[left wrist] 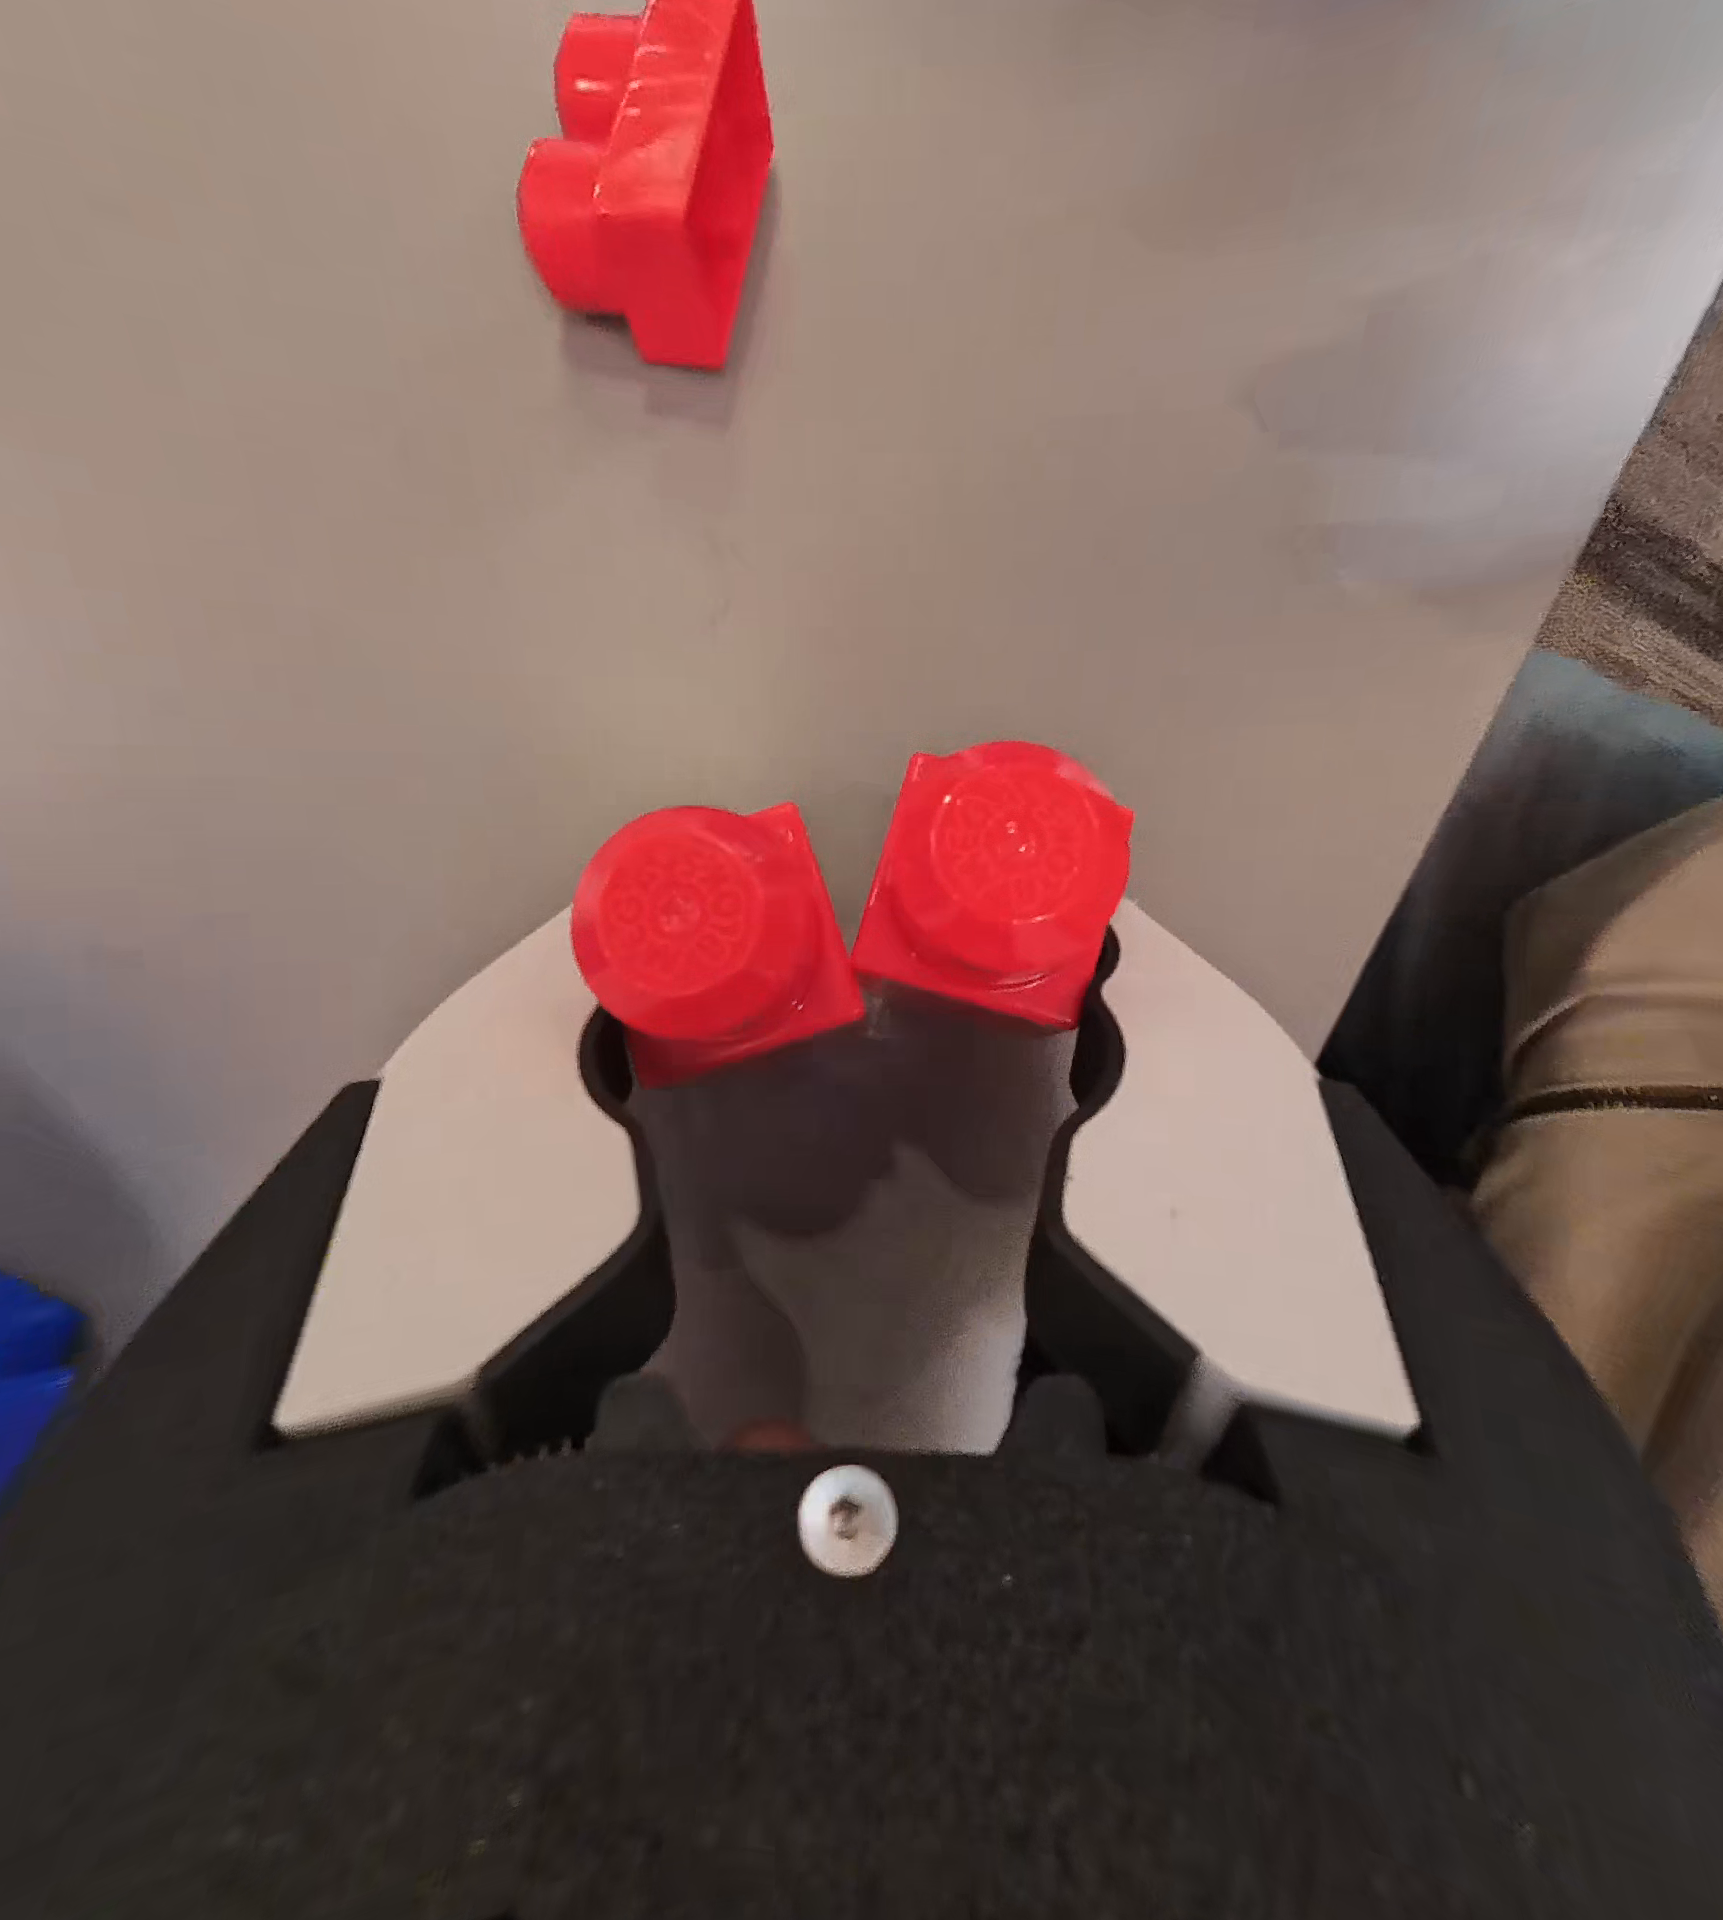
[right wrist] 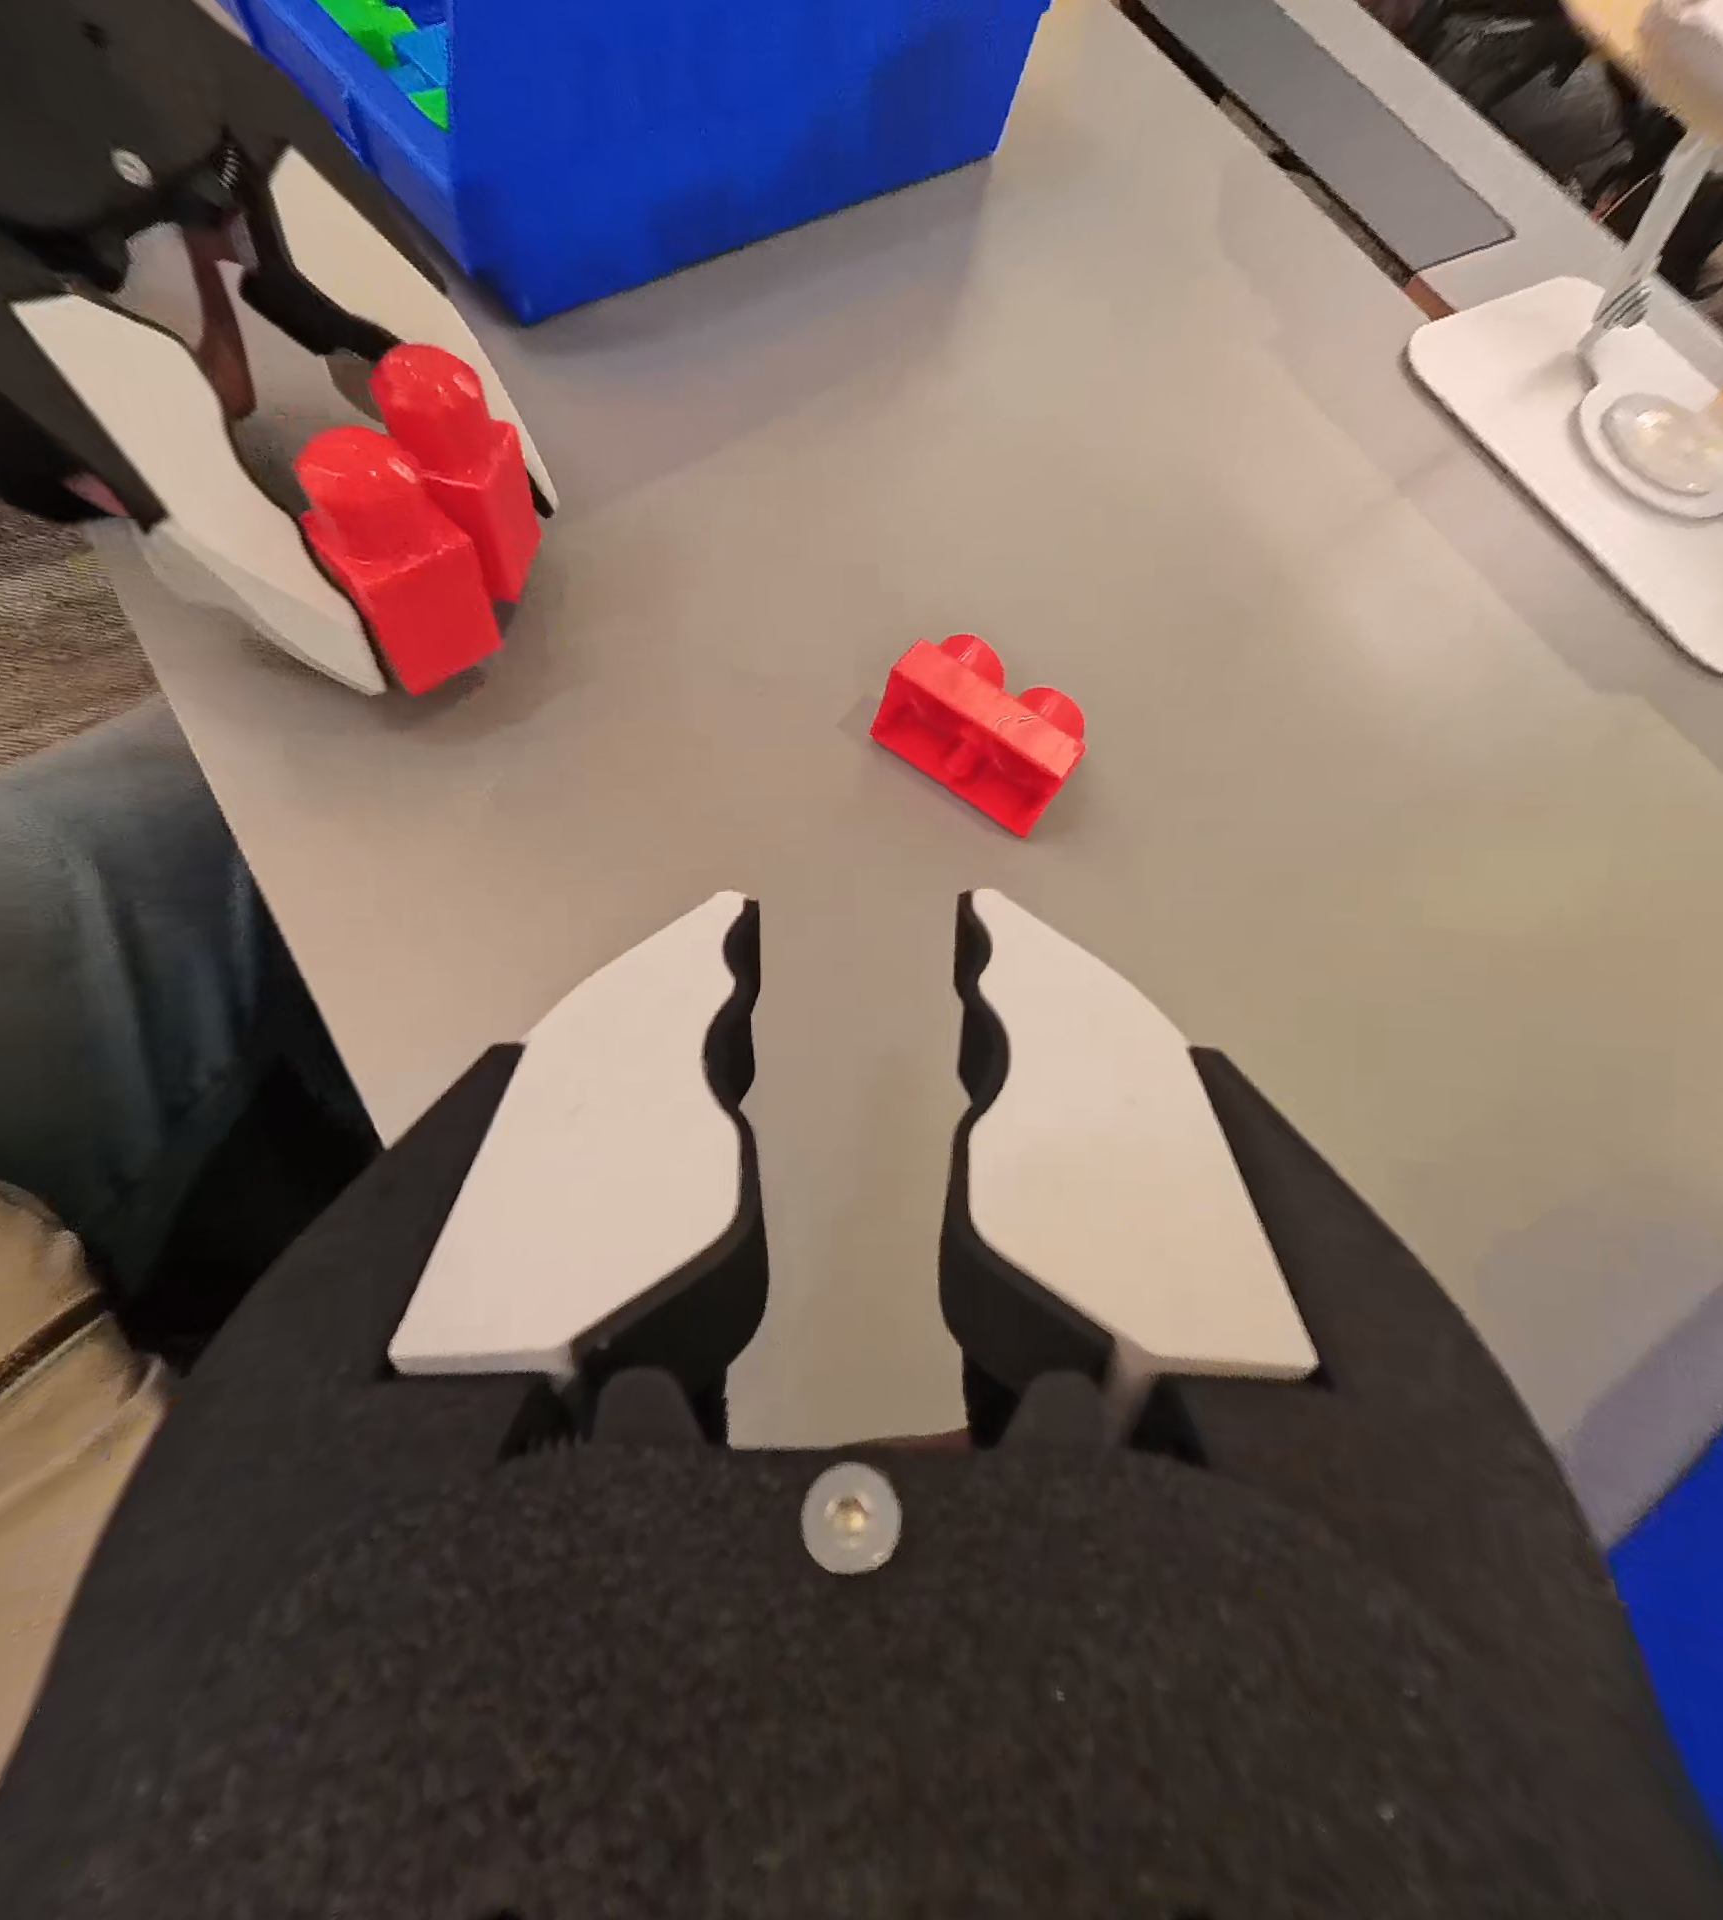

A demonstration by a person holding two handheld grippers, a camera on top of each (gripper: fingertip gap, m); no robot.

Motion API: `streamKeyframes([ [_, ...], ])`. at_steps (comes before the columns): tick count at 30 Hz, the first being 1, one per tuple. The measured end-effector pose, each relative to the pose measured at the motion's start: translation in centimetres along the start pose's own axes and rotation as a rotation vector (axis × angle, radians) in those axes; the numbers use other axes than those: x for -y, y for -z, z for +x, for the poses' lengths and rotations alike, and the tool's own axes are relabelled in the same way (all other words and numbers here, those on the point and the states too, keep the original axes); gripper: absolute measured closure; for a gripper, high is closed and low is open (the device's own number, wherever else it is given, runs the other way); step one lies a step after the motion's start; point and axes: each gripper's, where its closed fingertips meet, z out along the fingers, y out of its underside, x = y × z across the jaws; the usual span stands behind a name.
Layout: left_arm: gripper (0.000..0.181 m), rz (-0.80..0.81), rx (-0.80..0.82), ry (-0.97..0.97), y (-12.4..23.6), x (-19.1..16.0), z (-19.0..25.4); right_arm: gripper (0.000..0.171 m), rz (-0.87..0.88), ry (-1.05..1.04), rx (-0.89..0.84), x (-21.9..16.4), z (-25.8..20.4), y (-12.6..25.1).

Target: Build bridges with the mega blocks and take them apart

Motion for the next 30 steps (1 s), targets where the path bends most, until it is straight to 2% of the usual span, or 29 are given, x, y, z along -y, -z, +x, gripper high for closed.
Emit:
streamKeyframes([
  [5, 0.097, -0.042, 0.114, 0.031, -0.8, -0.1, -0.4, 0.136, 0.052, 0.022, -0.011, 1.2, -0.3, 2.2],
  [10, 0.097, 0.006, 0.209, 0.21, -1.3, 0.6, -0.8, 0.136, 0.077, 0.039, -0.002, 1.7, -1.1, 3.6],
  [14, 0.097, 0.042, 0.235, 0.25, -1.9, 0.7, -0.6, 0.136, 0.099, 0.045, -0.001, 2.2, -1.1, 4.2],
  [30, 0.097, 0.012, 0.387, 0.281, -3.5, 1.9, -2.0, 0.136, 0.096, 0.052, -0.013, 2.6, -1.1, 4.4],
])
